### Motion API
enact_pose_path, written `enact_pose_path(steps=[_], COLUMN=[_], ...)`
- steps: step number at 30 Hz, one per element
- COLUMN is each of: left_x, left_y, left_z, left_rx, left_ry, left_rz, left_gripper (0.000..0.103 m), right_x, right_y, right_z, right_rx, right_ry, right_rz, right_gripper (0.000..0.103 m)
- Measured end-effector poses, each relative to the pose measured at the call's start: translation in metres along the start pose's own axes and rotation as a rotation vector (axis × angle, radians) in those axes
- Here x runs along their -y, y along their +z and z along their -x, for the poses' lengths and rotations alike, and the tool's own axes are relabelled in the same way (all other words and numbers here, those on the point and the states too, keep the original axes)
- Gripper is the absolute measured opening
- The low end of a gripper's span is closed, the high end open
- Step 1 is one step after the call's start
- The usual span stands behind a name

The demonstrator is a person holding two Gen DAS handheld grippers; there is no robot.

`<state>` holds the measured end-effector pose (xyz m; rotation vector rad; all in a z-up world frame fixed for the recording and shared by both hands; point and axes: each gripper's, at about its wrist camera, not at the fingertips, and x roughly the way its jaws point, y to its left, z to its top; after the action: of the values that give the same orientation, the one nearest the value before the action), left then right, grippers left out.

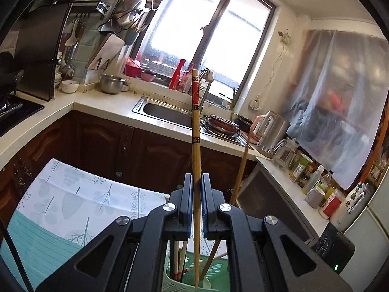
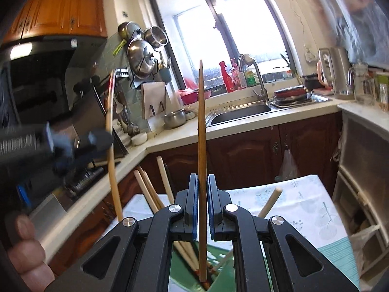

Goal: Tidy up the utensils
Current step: 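Lift both chopsticks over the green holder and drop them in, opening both tools, then grasp the silver metal chopstick on the cloth with the left tool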

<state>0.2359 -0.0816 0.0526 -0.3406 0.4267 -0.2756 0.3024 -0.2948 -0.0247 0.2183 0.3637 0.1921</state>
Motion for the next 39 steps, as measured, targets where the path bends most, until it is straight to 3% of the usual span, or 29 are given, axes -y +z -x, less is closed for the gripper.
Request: enact_pose_path(steps=[10, 13, 17, 21, 24, 29, 35, 39], left_x=[0.007, 0.004, -0.002, -0.002, -0.002, -0.012, -0.044, -0.077], left_y=[-0.037, -0.050, -0.069, -0.084, -0.092, -0.101, -0.116, -0.133], left_z=[-0.025, -0.031, -0.036, -0.027, -0.016, 0.011, 0.054, 0.084], left_rx=[0.071, 0.057, 0.016, -0.018, -0.054, -0.133, -0.303, -0.430], left_ry=[0.006, 0.003, 0.002, -0.002, 0.000, 0.019, 0.095, 0.137], left_rz=[-0.113, -0.115, -0.116, -0.143, -0.158, -0.151, -0.131, -0.073], left_gripper=[0.004, 0.004, 0.004, 0.006, 0.011, 0.011, 0.012, 0.021], right_x=[0.012, 0.012, 0.016, 0.014, 0.011, 0.005, -0.009, -0.023], right_y=[-0.047, -0.056, -0.066, -0.070, -0.072, -0.077, -0.092, -0.111], right_z=[-0.035, -0.031, -0.019, 0.000, 0.025, 0.056, 0.095, 0.120], right_rx=[-0.123, -0.146, -0.156, -0.160, -0.156, -0.159, -0.209, -0.263], right_ry=[0.083, 0.097, 0.108, 0.111, 0.113, 0.113, 0.122, 0.138], right_rz=[0.088, 0.102, 0.119, 0.110, 0.105, 0.089, 0.071, 0.054], right_gripper=[0.007, 0.011, 0.027, 0.028, 0.028, 0.028, 0.028, 0.028])
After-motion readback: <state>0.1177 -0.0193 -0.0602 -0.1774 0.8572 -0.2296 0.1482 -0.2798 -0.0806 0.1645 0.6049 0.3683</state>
